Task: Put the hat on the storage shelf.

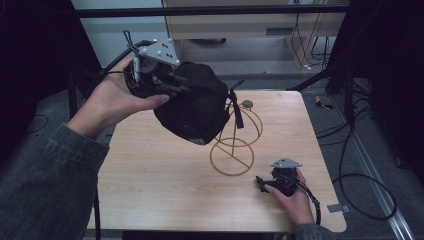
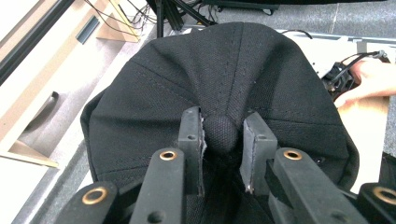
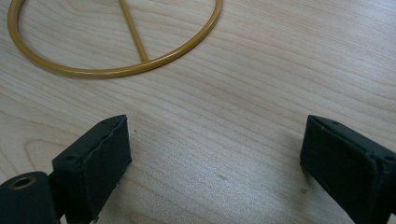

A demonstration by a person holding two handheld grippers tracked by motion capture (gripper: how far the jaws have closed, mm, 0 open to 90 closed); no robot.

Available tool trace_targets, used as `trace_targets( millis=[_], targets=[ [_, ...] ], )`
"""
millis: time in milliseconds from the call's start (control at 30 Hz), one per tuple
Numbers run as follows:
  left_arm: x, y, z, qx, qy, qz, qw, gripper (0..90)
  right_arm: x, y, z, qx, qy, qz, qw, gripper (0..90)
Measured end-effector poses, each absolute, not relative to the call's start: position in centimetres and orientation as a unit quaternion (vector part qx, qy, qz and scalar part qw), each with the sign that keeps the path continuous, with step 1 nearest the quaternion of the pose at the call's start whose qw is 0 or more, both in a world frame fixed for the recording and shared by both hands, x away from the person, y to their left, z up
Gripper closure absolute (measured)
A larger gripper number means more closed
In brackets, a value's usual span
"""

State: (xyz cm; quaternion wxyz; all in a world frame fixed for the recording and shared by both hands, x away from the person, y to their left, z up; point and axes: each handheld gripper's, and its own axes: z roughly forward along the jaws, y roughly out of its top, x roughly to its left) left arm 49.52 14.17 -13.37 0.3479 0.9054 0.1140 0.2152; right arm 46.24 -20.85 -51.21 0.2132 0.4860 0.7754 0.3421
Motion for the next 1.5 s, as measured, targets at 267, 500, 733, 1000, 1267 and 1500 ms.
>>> trace_targets(
  millis=[267, 500, 733, 1000, 1267, 1500],
  targets=[
    [49.7, 12.7, -13.1, 0.907, 0.107, 0.217, 0.345, 72.5, 46.2, -20.8, -51.2, 0.486, 0.775, 0.342, 0.213, 8.8],
    [50.1, 11.6, -13.0, 0.908, 0.102, 0.217, 0.345, 72.5, 46.2, -20.8, -51.2, 0.486, 0.775, 0.343, 0.213, 8.8],
    [50.4, 10.4, -13.0, 0.908, 0.099, 0.217, 0.345, 72.5, 46.2, -20.8, -51.2, 0.487, 0.775, 0.343, 0.213, 8.7],
    [50.6, 9.0, -13.2, 0.91, 0.093, 0.218, 0.34, 72.5, 46.2, -20.8, -51.2, 0.487, 0.775, 0.343, 0.213, 8.8],
    [50.9, 7.5, -13.7, 0.914, 0.089, 0.22, 0.329, 72.5, 46.2, -20.8, -51.2, 0.486, 0.775, 0.343, 0.213, 8.8],
    [51.1, 6.2, -14.2, 0.916, 0.083, 0.218, 0.326, 72.4, 46.2, -20.8, -51.2, 0.486, 0.775, 0.343, 0.213, 8.8]
  ],
)
